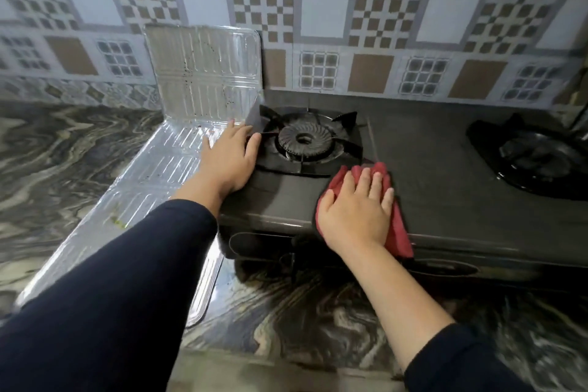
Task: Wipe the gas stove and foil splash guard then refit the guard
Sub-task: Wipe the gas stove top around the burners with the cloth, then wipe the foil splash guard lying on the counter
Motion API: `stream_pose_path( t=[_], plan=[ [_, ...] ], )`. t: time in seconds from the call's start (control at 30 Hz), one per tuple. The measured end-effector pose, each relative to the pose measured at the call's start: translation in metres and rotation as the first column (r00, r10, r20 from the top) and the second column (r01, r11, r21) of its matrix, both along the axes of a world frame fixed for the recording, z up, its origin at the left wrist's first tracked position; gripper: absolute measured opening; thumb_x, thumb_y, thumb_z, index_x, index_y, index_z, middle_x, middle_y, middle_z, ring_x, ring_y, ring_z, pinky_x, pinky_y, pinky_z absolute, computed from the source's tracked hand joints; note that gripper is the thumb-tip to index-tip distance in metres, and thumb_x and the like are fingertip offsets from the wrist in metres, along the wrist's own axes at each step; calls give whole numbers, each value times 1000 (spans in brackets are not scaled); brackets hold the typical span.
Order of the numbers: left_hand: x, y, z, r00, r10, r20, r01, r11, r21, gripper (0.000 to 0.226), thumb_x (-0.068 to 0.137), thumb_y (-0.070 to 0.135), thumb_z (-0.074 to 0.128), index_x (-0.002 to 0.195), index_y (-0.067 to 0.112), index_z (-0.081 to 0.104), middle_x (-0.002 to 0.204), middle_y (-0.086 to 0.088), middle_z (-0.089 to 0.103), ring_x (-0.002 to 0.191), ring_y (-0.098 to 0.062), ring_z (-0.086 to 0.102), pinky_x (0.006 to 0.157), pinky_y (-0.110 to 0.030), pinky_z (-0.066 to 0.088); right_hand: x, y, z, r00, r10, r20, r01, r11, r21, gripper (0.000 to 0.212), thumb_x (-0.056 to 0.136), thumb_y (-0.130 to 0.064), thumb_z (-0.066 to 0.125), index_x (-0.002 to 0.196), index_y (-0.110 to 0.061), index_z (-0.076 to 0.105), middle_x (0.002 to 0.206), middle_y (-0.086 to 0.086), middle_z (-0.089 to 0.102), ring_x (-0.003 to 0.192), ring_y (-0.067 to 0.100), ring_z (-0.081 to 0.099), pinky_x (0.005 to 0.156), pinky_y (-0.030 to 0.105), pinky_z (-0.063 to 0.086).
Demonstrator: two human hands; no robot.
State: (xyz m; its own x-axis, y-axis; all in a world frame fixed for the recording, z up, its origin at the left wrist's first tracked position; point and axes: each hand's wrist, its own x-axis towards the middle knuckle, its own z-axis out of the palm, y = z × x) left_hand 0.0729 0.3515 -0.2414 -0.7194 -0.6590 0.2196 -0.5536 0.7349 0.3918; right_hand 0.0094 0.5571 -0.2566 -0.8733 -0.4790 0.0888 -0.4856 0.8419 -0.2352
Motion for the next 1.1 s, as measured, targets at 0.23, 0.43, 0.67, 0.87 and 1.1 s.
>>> stream_pose_path(
  t=[0.23,0.43,0.67,0.87,1.1],
  plan=[
    [69,28,-16,987,131,89,-138,987,83,57,100,46,21,146,15,31,158,-5,25,148,-22,16,116,-58,6,57,-35,-11,914,376,-151,-391,917,-81,51,97,-35,32,144,-16,35,154,9,31,143,27,22,115,42,14],
    [114,43,-35,973,211,90,-219,971,94,55,100,43,20,145,14,31,157,-6,27,148,-23,15,116,-58,2,59,-60,-26,803,523,-286,-574,807,-137,41,97,-29,38,136,-18,48,145,5,46,138,23,37,111,39,24],
    [189,36,-77,889,423,177,-449,881,152,51,100,31,28,148,13,25,160,-2,19,149,-18,4,115,-60,0,97,-109,-30,531,713,-459,-836,529,-147,21,78,-12,69,99,-12,70,105,7,72,92,28,69,76,36,51],
    [239,24,-117,786,544,294,-610,760,224,59,97,30,32,150,11,13,162,-2,6,149,-18,-6,115,-60,0,143,-150,-74,365,901,-232,-929,368,-36,42,88,-10,58,130,-13,55,129,12,60,118,33,56,97,42,46],
    [266,16,-156,683,648,337,-727,650,222,65,100,39,21,152,9,-5,161,-4,-15,147,-18,-17,114,-62,-9,173,-151,-155,258,960,107,-966,253,57,48,102,-35,26,150,-28,22,161,2,13,149,22,3,119,48,4]
  ],
)
